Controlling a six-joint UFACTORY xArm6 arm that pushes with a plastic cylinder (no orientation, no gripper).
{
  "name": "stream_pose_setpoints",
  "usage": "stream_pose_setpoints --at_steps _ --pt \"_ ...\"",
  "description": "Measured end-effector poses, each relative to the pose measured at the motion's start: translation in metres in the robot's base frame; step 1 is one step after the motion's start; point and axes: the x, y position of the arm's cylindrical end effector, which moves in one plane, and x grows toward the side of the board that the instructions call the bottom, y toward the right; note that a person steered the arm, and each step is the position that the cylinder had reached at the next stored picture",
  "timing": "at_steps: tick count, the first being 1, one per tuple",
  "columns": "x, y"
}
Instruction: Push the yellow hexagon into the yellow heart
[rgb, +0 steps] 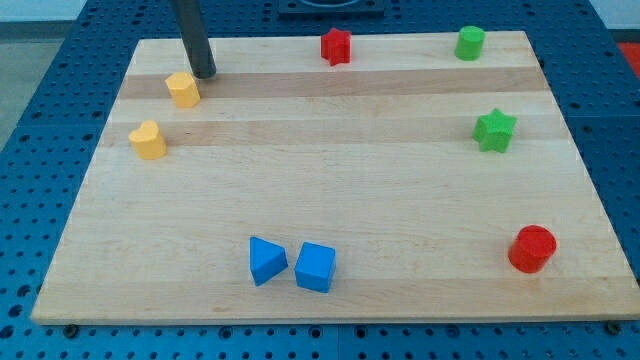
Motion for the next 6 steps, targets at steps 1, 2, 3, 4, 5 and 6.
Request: stream_pose_setpoints --at_steps 1,2,3,4,5,6 --pt "0.011 -0.011" --pt "0.032 -0.024" --pt "0.054 -0.040" --pt "0.074 -0.055" --pt "0.074 -0.055" --pt "0.074 -0.008"
